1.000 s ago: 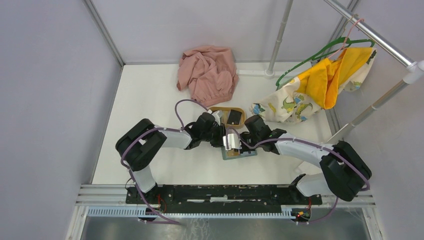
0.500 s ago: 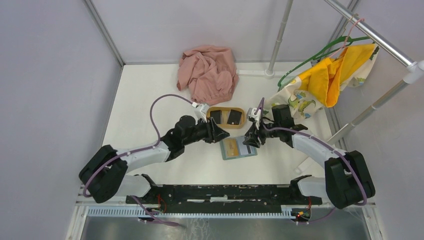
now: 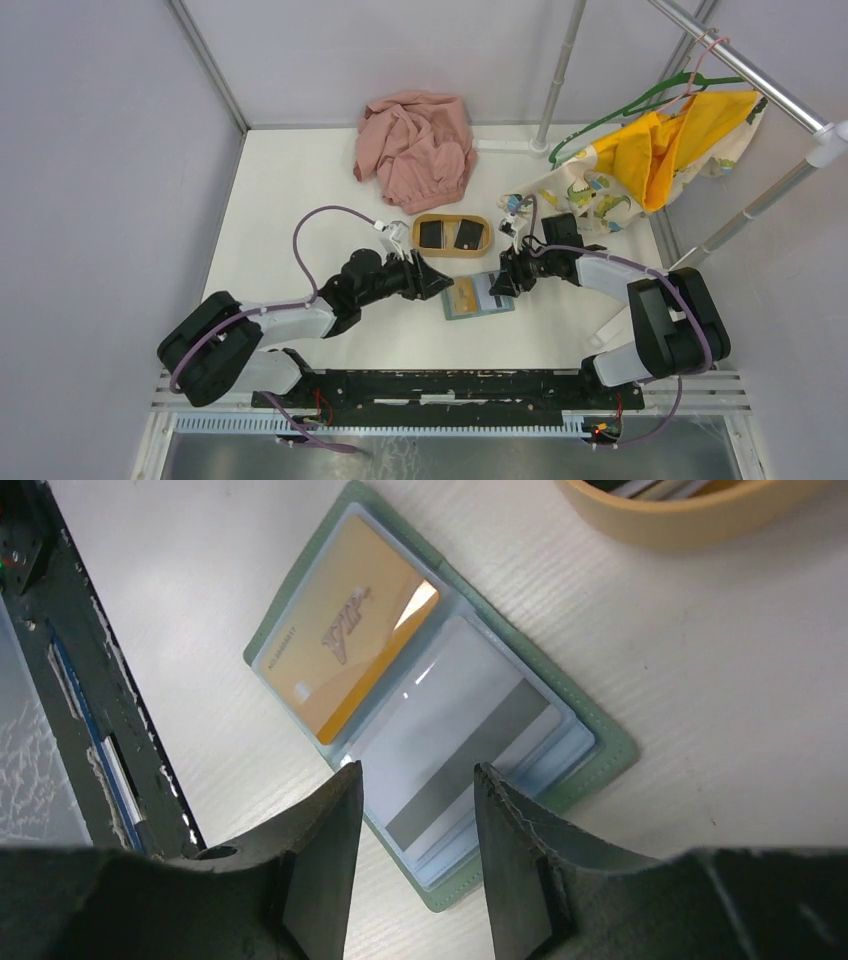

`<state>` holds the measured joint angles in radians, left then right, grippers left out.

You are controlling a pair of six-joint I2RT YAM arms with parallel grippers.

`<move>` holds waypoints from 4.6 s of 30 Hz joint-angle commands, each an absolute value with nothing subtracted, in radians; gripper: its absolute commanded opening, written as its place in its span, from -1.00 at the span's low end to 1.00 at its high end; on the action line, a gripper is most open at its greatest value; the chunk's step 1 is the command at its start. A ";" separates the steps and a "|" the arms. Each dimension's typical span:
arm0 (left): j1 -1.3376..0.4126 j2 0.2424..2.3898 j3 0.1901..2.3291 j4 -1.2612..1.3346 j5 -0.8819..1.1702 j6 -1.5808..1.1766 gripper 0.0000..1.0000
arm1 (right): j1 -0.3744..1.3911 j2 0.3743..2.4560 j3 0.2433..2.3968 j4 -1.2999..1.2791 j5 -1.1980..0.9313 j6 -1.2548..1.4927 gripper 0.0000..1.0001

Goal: Put the credit cards into the card holder
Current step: Insert the credit card into the card holder, then turn over the card slot in the card holder.

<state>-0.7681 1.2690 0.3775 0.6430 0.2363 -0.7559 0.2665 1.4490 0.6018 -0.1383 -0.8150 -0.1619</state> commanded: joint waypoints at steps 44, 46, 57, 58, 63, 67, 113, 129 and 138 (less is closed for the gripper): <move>-0.848 1.739 0.537 0.838 0.333 -0.815 -0.28 | 0.160 1.599 0.568 0.118 -1.085 0.281 0.02; -0.848 1.741 0.539 0.835 0.335 -0.813 -0.31 | 0.158 1.597 0.563 0.138 -1.096 0.295 0.02; -0.847 1.749 0.541 0.847 0.356 -0.816 -0.44 | 0.156 1.616 0.537 0.239 -1.147 0.372 0.02; -0.848 1.751 0.541 0.850 0.358 -0.817 -0.47 | 0.155 1.618 0.537 0.247 -1.150 0.379 0.02; -0.848 1.762 0.542 0.868 0.372 -0.826 -0.51 | 0.155 1.617 0.529 0.282 -1.169 0.404 0.03; -0.848 1.771 0.542 0.879 0.376 -0.833 -0.51 | 0.154 1.618 0.513 0.353 -1.189 0.462 0.04; -0.849 1.736 0.552 0.720 0.271 -0.807 -0.88 | 0.192 1.644 0.463 0.581 -1.212 0.641 0.15; -0.851 1.796 0.615 0.739 0.327 -0.817 -0.88 | 0.195 1.622 0.477 0.583 -1.248 0.634 0.26; -0.851 1.824 0.619 0.781 0.341 -0.839 -0.84 | 0.220 1.628 0.497 0.499 -1.231 0.555 0.35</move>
<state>-0.8459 1.8145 0.5964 0.7288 0.3241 -0.8249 0.1974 1.6447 0.4637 0.5068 -1.2140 0.5953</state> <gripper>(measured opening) 0.066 0.671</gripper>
